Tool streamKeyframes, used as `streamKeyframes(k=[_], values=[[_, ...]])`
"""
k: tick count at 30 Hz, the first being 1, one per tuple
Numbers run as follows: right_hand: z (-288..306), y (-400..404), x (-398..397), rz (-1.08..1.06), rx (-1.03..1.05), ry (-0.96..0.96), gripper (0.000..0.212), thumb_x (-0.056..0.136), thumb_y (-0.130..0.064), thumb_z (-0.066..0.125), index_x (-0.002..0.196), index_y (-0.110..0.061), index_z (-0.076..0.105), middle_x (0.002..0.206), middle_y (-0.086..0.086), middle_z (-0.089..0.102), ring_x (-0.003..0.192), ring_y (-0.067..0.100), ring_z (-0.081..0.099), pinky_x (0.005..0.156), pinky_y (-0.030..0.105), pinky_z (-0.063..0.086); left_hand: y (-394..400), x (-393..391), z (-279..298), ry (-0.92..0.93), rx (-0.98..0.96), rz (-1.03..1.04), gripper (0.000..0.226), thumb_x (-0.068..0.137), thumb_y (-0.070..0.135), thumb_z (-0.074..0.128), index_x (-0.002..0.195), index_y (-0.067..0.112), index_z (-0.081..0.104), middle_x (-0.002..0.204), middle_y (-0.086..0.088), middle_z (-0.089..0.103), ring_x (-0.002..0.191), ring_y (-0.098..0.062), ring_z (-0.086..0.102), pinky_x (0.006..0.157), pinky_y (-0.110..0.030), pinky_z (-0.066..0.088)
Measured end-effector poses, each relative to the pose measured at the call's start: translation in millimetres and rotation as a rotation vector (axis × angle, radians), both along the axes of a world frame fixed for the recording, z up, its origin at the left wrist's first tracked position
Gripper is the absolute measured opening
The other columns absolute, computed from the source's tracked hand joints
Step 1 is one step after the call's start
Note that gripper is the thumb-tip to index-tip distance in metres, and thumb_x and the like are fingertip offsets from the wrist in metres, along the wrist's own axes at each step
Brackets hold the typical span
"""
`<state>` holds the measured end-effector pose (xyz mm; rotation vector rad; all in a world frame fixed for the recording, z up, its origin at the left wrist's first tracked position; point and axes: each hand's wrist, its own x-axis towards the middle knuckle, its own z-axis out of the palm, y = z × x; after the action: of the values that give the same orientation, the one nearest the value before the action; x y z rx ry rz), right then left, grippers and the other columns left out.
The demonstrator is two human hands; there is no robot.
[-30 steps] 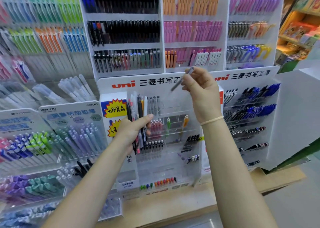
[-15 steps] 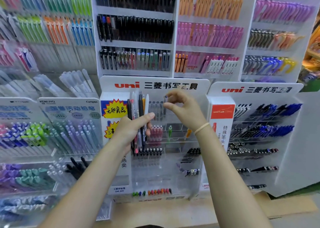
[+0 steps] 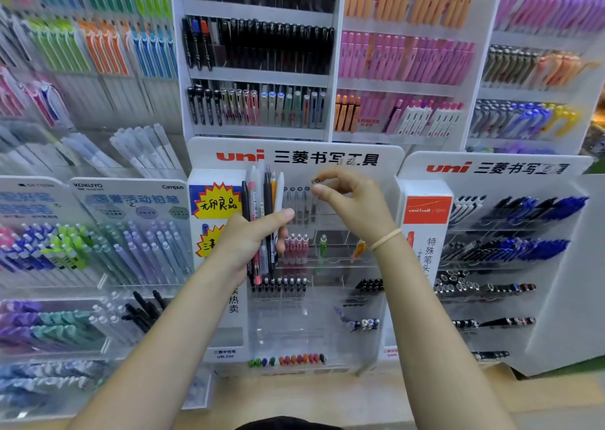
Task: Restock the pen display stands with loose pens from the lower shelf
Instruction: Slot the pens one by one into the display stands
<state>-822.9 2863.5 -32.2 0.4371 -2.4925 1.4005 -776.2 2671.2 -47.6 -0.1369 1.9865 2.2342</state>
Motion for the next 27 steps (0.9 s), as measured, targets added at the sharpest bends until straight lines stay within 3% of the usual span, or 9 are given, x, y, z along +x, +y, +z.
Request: streamKeyframes(k=[6, 12, 15, 18, 20, 22, 25, 27], values=[[-1, 1, 3, -0.046, 0.077, 0.047, 0.016, 0.089, -0.025, 0.072, 0.105, -0.023, 0.073, 0.087, -0.002, 0.073, 0.083, 0.01, 0.066, 0.076, 0.01, 0.047, 0, 2, -1, 0.008, 0.001, -0.019, 0.014, 0.089, 0.024, 0.074, 0.085, 0.014, 0.066, 0.065, -0.003, 0.064, 0.053, -0.016, 0.057, 0.055, -0.024, 0.05], [-2, -4, 9, -0.085, 0.184, -0.013, 0.017, 0.089, -0.028, 0.072, 0.104, -0.019, 0.071, 0.084, 0.002, 0.072, 0.083, 0.015, 0.065, 0.074, 0.017, 0.048, -1, 7, -1, 0.002, 0.008, -0.038, 0.016, 0.088, 0.025, 0.075, 0.082, 0.013, 0.066, 0.067, -0.004, 0.064, 0.054, -0.017, 0.057, 0.057, -0.025, 0.05], [3, -4, 13, -0.071, 0.224, -0.003, 0.022, 0.09, -0.027, 0.072, 0.109, -0.015, 0.072, 0.094, 0.004, 0.074, 0.091, 0.015, 0.066, 0.086, 0.028, 0.052, -2, 13, 0, -0.018, 0.005, -0.061, 0.018, 0.087, 0.024, 0.076, 0.081, 0.01, 0.068, 0.067, -0.006, 0.064, 0.053, -0.018, 0.057, 0.058, -0.026, 0.051], [8, -5, 21, -0.103, 0.28, 0.148, 0.025, 0.09, -0.027, 0.072, 0.11, -0.013, 0.073, 0.105, 0.002, 0.073, 0.102, 0.014, 0.062, 0.093, 0.03, 0.048, -5, 18, 1, -0.005, 0.005, -0.118, 0.015, 0.087, 0.021, 0.075, 0.082, 0.009, 0.068, 0.067, -0.007, 0.063, 0.053, -0.02, 0.056, 0.058, -0.026, 0.05], [10, -8, 34, -0.185, 0.198, 0.277, 0.017, 0.091, -0.027, 0.07, 0.101, -0.014, 0.075, 0.094, -0.002, 0.071, 0.091, 0.011, 0.061, 0.083, 0.024, 0.046, -6, 22, 3, 0.012, 0.008, -0.174, 0.013, 0.088, 0.017, 0.073, 0.08, 0.009, 0.066, 0.065, -0.006, 0.063, 0.052, -0.019, 0.055, 0.054, -0.025, 0.05], [14, -14, 52, -0.154, -0.017, 0.118, 0.015, 0.093, -0.026, 0.067, 0.089, -0.014, 0.074, 0.076, -0.005, 0.067, 0.07, 0.005, 0.059, 0.068, 0.019, 0.046, -4, 28, 5, 0.017, -0.002, -0.23, 0.014, 0.089, 0.013, 0.072, 0.077, 0.009, 0.065, 0.063, -0.005, 0.061, 0.049, -0.017, 0.054, 0.052, -0.025, 0.05], [9, -26, 71, -0.027, -0.25, -0.265, 0.023, 0.092, -0.026, 0.068, 0.087, -0.004, 0.067, 0.062, -0.002, 0.063, 0.049, 0.005, 0.054, 0.05, 0.019, 0.045, 4, 38, 2, -0.016, -0.013, -0.311, 0.008, 0.087, 0.008, 0.073, 0.084, 0.005, 0.066, 0.064, -0.007, 0.061, 0.05, -0.016, 0.055, 0.05, -0.026, 0.049], [0, -25, 77, -0.022, -0.357, -0.339, 0.024, 0.093, -0.023, 0.067, 0.089, 0.0, 0.062, 0.056, 0.0, 0.062, 0.043, 0.01, 0.051, 0.044, 0.02, 0.041, 8, 44, -1, -0.054, -0.005, -0.342, 0.011, 0.084, 0.01, 0.075, 0.088, 0.005, 0.066, 0.066, -0.009, 0.061, 0.052, -0.018, 0.056, 0.049, -0.026, 0.049]])
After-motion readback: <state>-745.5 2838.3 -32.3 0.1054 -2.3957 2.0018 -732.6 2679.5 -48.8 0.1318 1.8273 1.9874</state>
